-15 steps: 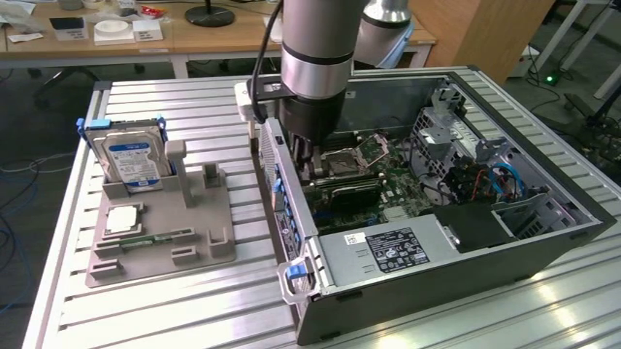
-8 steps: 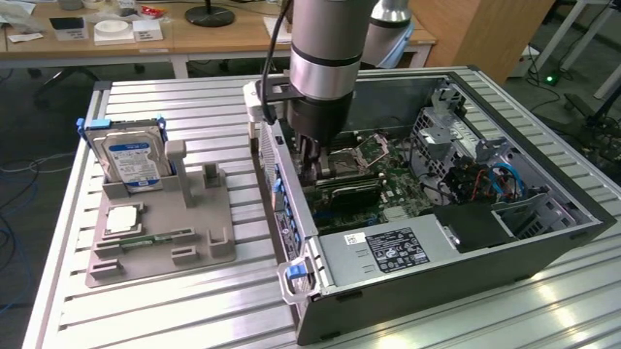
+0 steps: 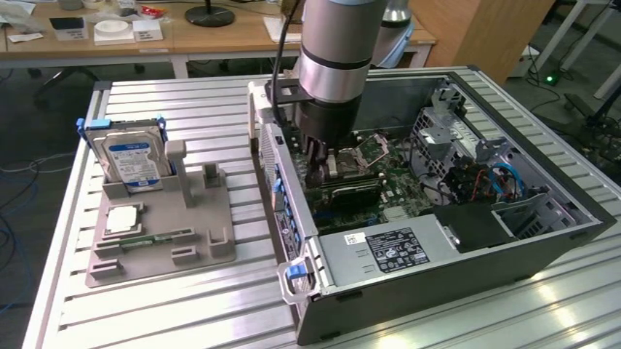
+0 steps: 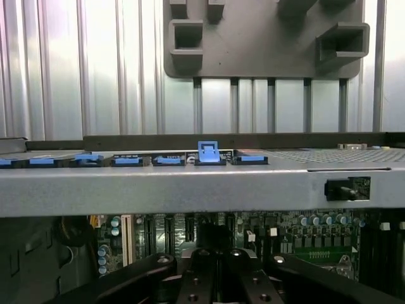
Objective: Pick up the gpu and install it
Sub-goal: 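Press down on the gpu until it lock into place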
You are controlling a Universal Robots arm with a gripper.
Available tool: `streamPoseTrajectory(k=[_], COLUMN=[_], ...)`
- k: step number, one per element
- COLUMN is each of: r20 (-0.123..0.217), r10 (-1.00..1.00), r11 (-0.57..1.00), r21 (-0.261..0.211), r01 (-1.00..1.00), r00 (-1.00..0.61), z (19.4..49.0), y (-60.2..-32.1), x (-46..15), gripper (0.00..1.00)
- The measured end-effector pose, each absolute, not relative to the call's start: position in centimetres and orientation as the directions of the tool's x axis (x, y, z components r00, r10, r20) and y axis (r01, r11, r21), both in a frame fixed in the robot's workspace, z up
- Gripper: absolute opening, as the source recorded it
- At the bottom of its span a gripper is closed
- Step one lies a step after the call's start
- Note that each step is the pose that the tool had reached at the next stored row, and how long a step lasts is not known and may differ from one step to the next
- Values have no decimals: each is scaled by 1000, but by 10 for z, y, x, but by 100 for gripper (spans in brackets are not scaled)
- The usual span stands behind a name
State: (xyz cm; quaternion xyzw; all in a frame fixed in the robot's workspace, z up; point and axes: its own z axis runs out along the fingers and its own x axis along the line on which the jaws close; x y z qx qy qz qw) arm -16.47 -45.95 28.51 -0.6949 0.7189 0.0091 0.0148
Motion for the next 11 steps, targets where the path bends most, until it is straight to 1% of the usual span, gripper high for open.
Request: streamPoseTrajectory(k=[11], r20=[-34], r10=[-999], r11=[34], r21=[-5], r01=[-999], r00=[-34], z=[274], y=[-460], x=[-165], gripper=[10])
